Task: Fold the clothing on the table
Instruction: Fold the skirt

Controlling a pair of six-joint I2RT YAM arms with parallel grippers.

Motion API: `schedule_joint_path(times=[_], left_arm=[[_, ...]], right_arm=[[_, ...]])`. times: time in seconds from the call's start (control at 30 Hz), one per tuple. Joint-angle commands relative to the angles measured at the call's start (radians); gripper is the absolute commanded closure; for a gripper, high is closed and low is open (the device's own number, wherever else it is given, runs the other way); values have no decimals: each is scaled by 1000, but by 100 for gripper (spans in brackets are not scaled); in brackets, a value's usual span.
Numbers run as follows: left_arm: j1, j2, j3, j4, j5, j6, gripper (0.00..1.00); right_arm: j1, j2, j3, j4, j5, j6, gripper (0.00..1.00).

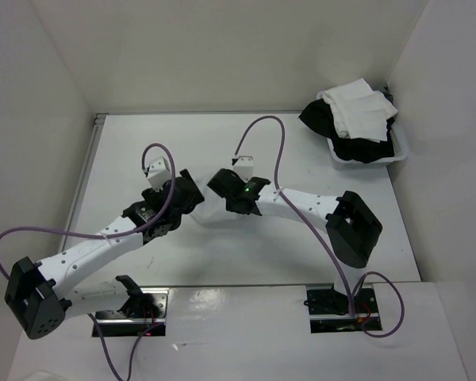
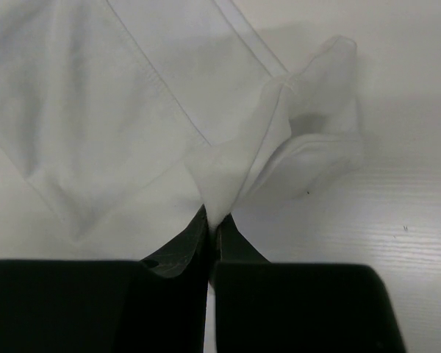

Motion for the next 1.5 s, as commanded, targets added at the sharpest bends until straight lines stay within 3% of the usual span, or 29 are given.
schedule_joint_path(times=[0.0, 0.27, 0.47, 1.03, 1.2, 1.37, 1.4, 1.43, 1.47], left_arm=[[67, -6, 6, 61, 59, 117, 0], [331, 18, -35, 112, 220, 229, 0], [460, 5, -109, 181, 355, 241, 0], [540, -84, -228, 270, 389, 232, 0], [540, -104, -251, 279, 407, 232, 0], [540, -137, -275, 279, 407, 223, 0], [540, -153, -287, 279, 407, 223, 0], [540, -173, -299, 279, 407, 223, 0], [540, -184, -299, 279, 407, 223, 0]], right_arm=[[-15, -89, -18, 15, 35, -21, 100], [4, -35, 115, -18, 44, -53, 100], [14, 46, 209, -37, 53, -75, 100], [34, 466, 692, -153, 53, -199, 100], [34, 609, 937, -234, 65, -250, 100], [34, 820, 1349, -427, 75, -286, 100], [34, 939, 1452, -475, 75, -287, 98], [34, 1019, 1737, -529, 66, -320, 86], [34, 1070, 1767, -588, 66, -337, 71]])
